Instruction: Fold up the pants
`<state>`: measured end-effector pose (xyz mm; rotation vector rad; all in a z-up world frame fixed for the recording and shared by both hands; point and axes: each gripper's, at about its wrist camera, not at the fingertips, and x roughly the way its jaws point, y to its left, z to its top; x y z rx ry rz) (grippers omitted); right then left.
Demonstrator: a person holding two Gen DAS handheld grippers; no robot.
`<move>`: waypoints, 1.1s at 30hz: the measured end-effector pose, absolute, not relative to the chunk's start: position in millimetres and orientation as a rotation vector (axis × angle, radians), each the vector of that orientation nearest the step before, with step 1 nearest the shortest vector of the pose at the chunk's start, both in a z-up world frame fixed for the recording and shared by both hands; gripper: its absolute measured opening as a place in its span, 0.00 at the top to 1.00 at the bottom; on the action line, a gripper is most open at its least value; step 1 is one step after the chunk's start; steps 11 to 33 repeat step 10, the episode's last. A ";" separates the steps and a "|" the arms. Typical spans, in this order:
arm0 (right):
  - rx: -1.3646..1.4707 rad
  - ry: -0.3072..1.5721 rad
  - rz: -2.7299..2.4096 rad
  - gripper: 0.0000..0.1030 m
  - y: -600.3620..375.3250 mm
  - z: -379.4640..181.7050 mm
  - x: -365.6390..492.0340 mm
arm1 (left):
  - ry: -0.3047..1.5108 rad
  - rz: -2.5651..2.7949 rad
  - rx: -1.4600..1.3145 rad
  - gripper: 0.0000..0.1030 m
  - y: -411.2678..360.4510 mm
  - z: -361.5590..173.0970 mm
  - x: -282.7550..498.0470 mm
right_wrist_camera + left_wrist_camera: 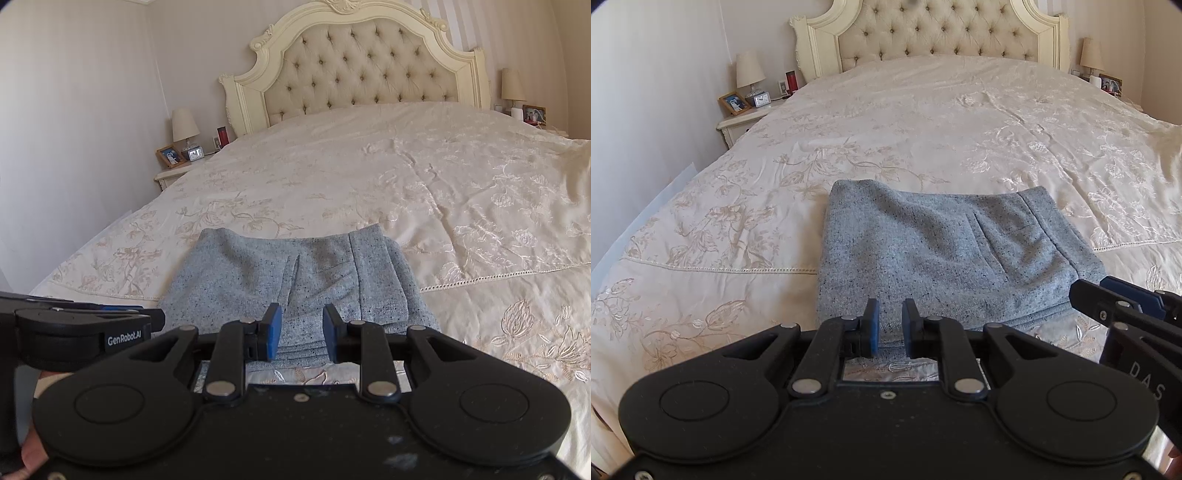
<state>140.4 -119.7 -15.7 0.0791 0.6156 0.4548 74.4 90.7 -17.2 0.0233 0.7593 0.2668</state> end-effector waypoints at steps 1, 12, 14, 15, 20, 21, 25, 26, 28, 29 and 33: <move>0.079 0.616 0.455 0.74 -119.9 -16.1 140.6 | 0.759 0.266 0.024 0.78 90.3 -17.2 74.5; 0.084 0.625 0.455 0.74 -119.7 -20.9 143.7 | 0.761 0.270 0.038 0.77 89.7 -19.9 76.3; 0.084 0.625 0.455 0.74 -119.7 -20.9 143.7 | 0.761 0.270 0.038 0.77 89.7 -19.9 76.3; 0.084 0.625 0.455 0.74 -119.7 -20.9 143.7 | 0.761 0.270 0.038 0.77 89.7 -19.9 76.3; 0.084 0.625 0.455 0.74 -119.7 -20.9 143.7 | 0.761 0.270 0.038 0.77 89.7 -19.9 76.3; 0.084 0.625 0.455 0.74 -119.7 -20.9 143.7 | 0.761 0.270 0.038 0.77 89.7 -19.9 76.3; 0.084 0.625 0.455 0.74 -119.7 -20.9 143.7 | 0.761 0.270 0.038 0.77 89.7 -19.9 76.3; 0.084 0.625 0.455 0.74 -119.7 -20.9 143.7 | 0.761 0.270 0.038 0.77 89.7 -19.9 76.3; 0.084 0.625 0.455 0.74 -119.7 -20.9 143.7 | 0.761 0.270 0.038 0.77 89.7 -19.9 76.3; 0.084 0.625 0.455 0.74 -119.7 -20.9 143.7 | 0.761 0.270 0.038 0.77 89.7 -19.9 76.3; 0.084 0.625 0.455 0.74 -119.7 -20.9 143.7 | 0.761 0.270 0.038 0.77 89.7 -19.9 76.3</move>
